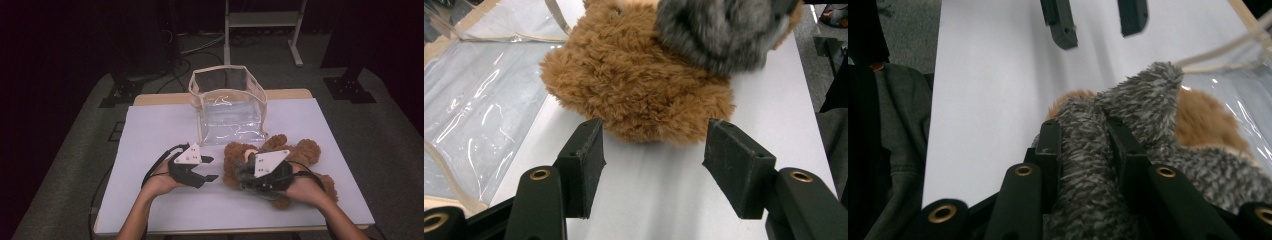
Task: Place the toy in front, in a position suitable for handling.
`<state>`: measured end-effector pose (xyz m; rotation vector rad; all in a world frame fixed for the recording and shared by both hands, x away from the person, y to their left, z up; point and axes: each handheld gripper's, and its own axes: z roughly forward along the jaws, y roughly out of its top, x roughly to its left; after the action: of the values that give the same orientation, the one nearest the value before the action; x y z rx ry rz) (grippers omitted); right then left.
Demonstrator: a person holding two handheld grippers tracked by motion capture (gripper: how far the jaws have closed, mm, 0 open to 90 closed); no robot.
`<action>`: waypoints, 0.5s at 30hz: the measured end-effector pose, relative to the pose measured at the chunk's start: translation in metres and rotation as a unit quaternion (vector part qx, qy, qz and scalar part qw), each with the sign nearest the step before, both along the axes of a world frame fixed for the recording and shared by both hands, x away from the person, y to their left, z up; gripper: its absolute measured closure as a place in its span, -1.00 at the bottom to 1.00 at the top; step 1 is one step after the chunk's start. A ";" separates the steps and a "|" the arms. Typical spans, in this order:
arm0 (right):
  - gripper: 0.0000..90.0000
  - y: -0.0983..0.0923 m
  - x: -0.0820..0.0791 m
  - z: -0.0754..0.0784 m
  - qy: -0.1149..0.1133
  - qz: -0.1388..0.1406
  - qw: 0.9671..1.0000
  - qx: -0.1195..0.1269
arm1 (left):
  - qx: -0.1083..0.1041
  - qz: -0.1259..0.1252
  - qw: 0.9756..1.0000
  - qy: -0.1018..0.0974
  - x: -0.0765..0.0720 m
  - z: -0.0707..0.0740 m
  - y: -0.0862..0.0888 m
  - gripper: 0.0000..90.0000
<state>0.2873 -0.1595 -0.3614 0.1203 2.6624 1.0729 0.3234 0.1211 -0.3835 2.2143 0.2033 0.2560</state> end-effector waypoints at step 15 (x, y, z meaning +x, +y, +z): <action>0.55 -0.048 0.005 -0.004 0.011 -0.059 0.998 0.026 | 0.004 -0.008 1.000 0.000 0.000 -0.002 -0.005 -0.12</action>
<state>0.2928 -0.2078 -0.3654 0.2978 2.6096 1.1090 0.3237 0.1157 -0.3851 2.2228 0.1844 0.2487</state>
